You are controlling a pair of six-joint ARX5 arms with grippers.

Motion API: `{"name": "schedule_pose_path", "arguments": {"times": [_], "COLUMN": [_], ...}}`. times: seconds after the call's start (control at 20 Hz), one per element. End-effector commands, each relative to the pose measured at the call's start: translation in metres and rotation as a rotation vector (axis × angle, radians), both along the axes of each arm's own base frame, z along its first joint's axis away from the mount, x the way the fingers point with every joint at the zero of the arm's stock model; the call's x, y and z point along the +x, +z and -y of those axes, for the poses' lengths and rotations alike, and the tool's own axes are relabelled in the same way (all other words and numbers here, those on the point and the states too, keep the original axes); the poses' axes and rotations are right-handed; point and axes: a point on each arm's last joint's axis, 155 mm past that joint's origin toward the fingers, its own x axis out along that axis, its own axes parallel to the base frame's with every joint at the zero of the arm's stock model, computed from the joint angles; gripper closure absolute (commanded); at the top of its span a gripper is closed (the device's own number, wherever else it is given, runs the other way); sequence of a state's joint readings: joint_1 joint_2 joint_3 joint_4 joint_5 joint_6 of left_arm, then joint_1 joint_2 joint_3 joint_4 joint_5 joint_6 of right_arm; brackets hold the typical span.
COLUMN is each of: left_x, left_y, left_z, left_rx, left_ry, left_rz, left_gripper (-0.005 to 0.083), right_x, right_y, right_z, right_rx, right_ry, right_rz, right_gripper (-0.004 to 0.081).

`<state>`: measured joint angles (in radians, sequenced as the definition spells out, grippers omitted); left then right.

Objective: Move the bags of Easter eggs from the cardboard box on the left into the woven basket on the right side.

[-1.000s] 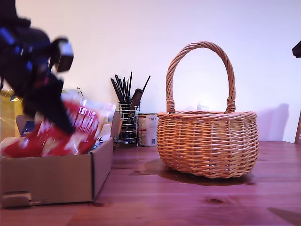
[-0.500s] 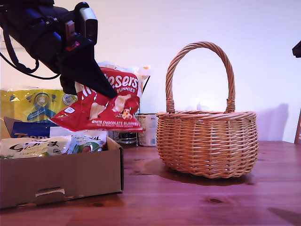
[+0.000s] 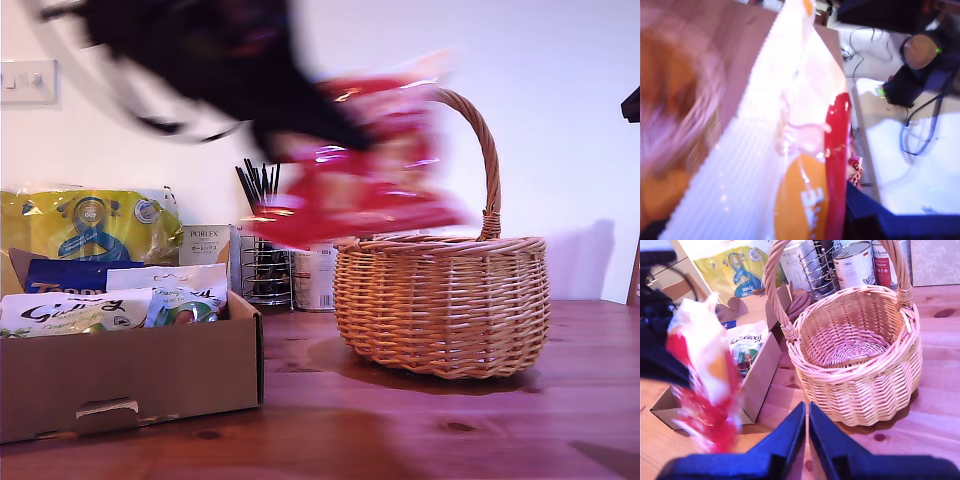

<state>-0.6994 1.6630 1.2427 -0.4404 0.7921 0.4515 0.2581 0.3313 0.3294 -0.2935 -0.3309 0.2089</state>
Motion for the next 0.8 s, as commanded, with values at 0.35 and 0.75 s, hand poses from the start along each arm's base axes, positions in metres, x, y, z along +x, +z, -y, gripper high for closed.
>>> {"name": "schedule_pose_path", "arguments": {"times": [0.35, 0.75], "left_x": [0.083, 0.112], "left_y": [0.065, 0.026], "left_z": [0.049, 0.075], "left_rx": [-0.136, -0.163], "left_ry": [0.342, 0.393], "left_rz": [0.552, 0.594], "left_gripper": [0.0750, 0.0750], "right_x": [-0.011, -0.012], "right_y": [0.003, 0.026], "right_z": [0.001, 0.006], "right_rx": [-0.020, -0.080], "right_ry": [0.009, 0.005], "right_rz": [-0.063, 0.010], "right_gripper": [0.0782, 0.0782]}}
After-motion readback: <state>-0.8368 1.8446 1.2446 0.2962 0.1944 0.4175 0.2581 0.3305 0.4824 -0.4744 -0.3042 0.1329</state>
